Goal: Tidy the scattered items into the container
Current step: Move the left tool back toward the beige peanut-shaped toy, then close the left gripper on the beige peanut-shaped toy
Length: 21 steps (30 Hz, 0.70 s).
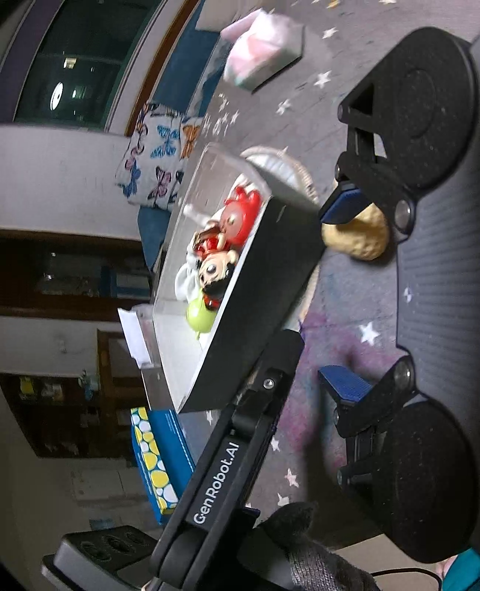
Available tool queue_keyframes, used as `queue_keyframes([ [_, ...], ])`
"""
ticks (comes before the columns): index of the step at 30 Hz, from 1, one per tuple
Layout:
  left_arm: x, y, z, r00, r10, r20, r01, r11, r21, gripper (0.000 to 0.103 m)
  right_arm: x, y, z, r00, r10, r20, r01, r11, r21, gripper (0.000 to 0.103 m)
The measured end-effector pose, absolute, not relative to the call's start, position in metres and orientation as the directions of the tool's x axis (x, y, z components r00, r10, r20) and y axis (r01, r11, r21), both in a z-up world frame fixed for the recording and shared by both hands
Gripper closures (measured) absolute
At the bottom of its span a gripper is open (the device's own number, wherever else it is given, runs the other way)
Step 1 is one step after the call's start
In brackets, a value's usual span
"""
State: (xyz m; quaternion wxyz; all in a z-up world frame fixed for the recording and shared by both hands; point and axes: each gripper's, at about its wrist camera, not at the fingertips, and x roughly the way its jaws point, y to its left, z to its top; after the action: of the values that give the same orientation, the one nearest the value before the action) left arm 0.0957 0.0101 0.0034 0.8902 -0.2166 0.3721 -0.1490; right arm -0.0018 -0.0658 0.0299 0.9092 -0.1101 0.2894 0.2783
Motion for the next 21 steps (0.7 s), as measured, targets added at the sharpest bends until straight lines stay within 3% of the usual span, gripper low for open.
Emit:
queue_keyframes([
  [8, 0.100, -0.002, -0.002, 0.656, -0.457, -0.600, 0.124, 0.850, -0.512, 0.065, 0.001, -0.090, 0.026, 0.725, 0.392, -0.566, -0.483, 0.875, -0.013, 0.009],
  [21, 0.116, -0.015, 0.002, 0.646, -0.497, -0.580, 0.154, 0.829, -0.538, 0.065, 0.030, -0.109, 0.001, 0.710, 0.354, -0.609, -0.409, 0.911, 0.052, 0.009],
])
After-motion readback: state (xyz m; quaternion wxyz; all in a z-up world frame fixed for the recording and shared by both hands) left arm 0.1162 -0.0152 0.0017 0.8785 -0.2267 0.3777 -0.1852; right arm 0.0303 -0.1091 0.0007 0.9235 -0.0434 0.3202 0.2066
